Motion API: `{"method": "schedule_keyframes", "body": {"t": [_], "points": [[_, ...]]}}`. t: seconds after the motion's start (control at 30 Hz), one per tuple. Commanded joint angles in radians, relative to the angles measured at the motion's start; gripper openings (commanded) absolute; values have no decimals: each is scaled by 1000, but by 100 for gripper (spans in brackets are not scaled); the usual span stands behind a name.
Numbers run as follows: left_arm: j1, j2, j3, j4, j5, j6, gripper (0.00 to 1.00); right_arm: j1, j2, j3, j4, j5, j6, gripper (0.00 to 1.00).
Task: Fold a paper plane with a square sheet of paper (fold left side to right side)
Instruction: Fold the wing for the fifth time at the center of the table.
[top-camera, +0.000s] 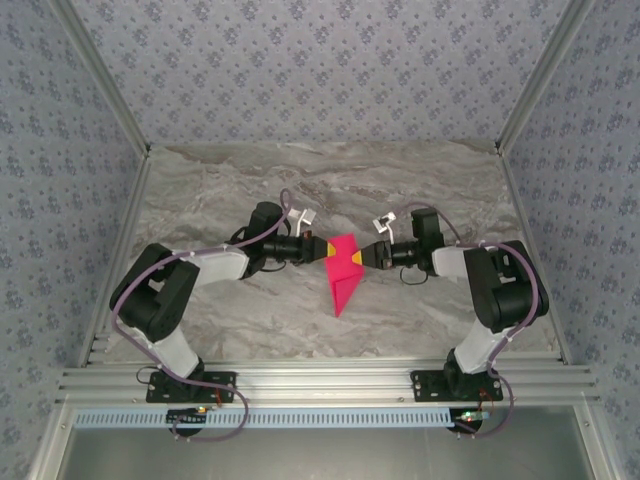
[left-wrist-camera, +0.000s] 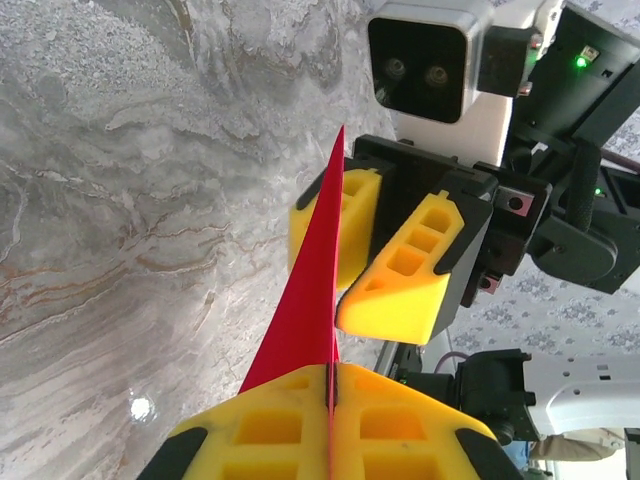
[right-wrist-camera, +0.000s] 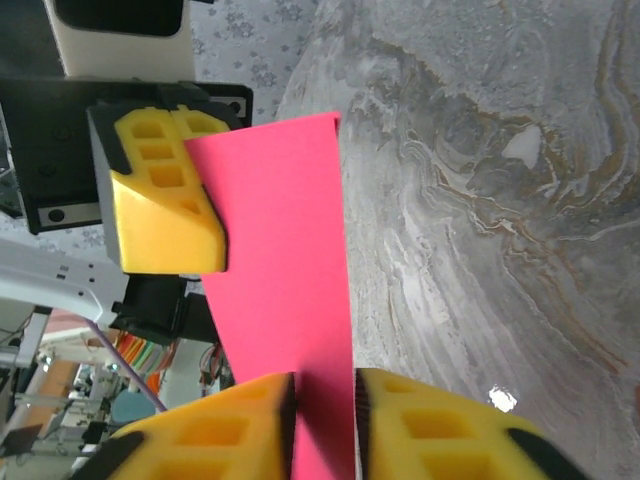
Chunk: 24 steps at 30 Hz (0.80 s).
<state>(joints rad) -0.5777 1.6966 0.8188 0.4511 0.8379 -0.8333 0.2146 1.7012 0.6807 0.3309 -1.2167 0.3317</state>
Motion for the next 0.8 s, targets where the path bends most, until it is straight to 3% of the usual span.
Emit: {"method": "schedule_keyframes", "body": {"t": [0.0,0.07,0.13,0.23,0.33,0.53,0.77], "points": [[8,24,10,-27,-5,54,2,-1,4,34,-126,-23,-72,13],[17,42,20,-66,-16,84,8,-5,-4,34,-165,5,-75,6],[25,48,37,-140,-43,131,23,-5,-8,36,-194,40,-61,0],[39,31,78,-284,-99,217,46,7,-17,37,-239,109,-14,0],[46,-25,107,-399,-181,281,56,31,-36,27,-274,211,55,0],[17,-195,108,-557,-360,365,60,70,-74,21,-313,404,267,0],[-223,-306,73,-694,-541,394,59,96,-98,121,-545,557,307,0]]}}
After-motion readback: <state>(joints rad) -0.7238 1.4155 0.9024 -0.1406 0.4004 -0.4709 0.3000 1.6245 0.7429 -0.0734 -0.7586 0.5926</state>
